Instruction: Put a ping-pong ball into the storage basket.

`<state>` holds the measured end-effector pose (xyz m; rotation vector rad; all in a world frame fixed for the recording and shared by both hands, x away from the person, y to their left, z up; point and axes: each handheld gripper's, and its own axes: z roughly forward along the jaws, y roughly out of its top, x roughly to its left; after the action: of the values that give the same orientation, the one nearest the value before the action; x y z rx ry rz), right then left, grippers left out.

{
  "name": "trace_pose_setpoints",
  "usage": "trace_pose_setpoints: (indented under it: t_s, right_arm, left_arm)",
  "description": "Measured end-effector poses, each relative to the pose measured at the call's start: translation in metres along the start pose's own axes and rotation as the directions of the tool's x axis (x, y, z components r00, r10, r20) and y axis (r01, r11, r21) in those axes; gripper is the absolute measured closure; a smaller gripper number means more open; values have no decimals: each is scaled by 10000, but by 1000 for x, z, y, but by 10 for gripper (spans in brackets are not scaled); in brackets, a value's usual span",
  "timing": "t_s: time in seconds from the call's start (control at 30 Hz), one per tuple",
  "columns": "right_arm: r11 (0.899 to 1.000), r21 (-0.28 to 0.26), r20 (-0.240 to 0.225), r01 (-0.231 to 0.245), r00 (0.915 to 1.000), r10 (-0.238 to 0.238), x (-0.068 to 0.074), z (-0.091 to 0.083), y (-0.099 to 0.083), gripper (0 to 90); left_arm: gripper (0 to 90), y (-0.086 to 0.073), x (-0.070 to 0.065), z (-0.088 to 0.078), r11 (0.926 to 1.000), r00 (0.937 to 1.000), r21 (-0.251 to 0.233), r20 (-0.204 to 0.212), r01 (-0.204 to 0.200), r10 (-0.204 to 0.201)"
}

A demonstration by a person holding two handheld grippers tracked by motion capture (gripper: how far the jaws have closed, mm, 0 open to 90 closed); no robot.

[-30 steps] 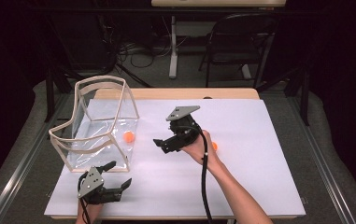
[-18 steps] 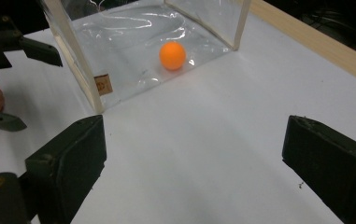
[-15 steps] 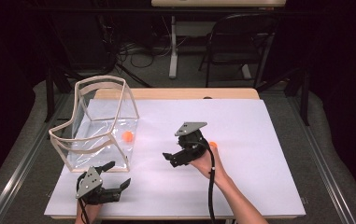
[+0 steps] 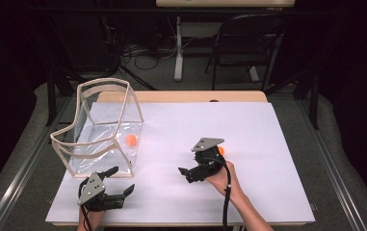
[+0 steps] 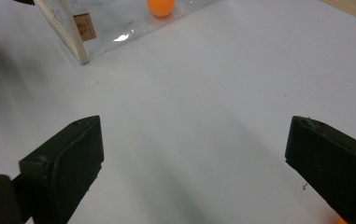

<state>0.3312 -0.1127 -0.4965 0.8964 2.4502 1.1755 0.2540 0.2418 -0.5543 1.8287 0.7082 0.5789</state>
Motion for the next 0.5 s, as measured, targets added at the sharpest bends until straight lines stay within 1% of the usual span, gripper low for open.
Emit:
trace_pose_setpoints:
  t_s: [0.2, 0.33, 0.5]
  right_arm:
    - [10000, 60, 112, -79, 9999, 78, 0, -1, -12, 32]
    - [9999, 147, 334, -52, 9994, 47, 1, -3, -21, 26]
    - [9997, 171, 486, -167, 9987, 158, -2, -5, -28, 8]
  left_arm:
    - [157, 0, 1, -1, 10000, 10000, -13, -13, -41, 41]
    - [157, -1, 0, -2, 10000, 10000, -37, -6, 23, -23]
    - [157, 0, 0, -3, 10000, 10000, -12, -49, -48, 48]
